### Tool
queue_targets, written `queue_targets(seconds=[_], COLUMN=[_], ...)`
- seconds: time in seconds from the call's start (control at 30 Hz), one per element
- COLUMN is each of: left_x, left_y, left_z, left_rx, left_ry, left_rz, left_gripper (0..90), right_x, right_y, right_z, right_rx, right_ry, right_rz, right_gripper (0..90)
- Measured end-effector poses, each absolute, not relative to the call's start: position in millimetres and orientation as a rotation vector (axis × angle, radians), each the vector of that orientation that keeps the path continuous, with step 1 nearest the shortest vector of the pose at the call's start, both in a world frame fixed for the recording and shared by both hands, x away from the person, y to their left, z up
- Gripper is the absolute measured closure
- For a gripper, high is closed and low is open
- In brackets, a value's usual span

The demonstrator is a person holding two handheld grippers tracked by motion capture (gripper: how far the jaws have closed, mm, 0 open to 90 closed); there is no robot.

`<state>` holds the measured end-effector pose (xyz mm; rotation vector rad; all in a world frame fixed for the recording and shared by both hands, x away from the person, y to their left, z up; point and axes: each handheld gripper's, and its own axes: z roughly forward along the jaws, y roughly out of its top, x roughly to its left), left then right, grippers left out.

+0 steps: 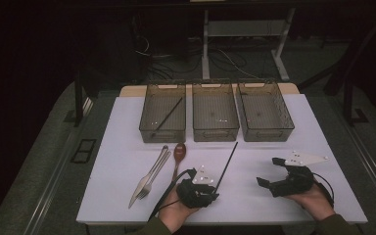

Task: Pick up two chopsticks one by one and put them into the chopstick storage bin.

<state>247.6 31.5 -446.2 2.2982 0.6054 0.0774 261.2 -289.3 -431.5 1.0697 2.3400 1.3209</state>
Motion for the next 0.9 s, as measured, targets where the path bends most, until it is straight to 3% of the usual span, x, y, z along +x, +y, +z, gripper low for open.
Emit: queue_targets(seconds=[0.53,0.9], left_x=[253.3,272.0], left_y=[40.5,69.2], left_z=[-441.4,-439.3], left_rx=[2.331,2.351], left_ry=[0.640,0.719], left_rz=[0.125,0.188], left_gripper=[79.4,83.0], right_x=[261.2,261.1], right_y=[-289.7,-290.1], right_z=[-431.3,-430.8], right_rx=[1.072,1.074], right_ry=[2.337,2.335], right_rz=[1.323,1.326], right_gripper=[4.1,4.1])
